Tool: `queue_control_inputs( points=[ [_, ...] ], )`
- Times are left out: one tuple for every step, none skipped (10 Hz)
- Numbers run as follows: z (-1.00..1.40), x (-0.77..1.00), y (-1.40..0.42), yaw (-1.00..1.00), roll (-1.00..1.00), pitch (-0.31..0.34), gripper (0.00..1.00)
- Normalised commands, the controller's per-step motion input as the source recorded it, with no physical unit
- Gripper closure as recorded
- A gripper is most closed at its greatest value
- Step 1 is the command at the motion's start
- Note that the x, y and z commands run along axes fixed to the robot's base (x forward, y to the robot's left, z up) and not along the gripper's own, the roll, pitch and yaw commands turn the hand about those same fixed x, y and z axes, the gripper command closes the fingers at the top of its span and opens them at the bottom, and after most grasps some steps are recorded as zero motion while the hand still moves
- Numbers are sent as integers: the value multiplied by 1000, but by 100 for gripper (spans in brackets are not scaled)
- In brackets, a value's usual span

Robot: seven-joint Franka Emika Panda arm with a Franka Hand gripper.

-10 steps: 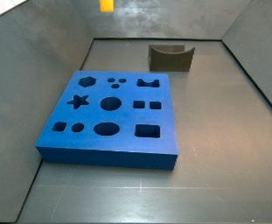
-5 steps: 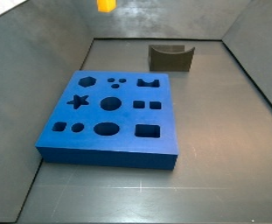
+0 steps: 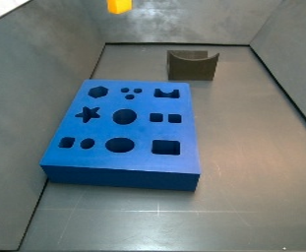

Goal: Pick up the arch object. Move up. Rotate the arch object. Move to above the board. Insert the arch object.
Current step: Rotate the arch object.

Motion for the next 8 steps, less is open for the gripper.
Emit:
queue_control_inputs(
  points=[
    [-6,33,17,-1000,-26,2,100],
    [0,0,0,-1000,0,0,100],
    [0,0,0,-1000,0,0,100],
    [0,0,2,-1000,0,0,100],
    [0,0,3,-1000,0,0,100],
    [1,1,5,-1000,0,0,100],
    [2,2,8,-1000,0,-1,100],
    [2,2,9,-1000,0,-1,100]
  ],
)
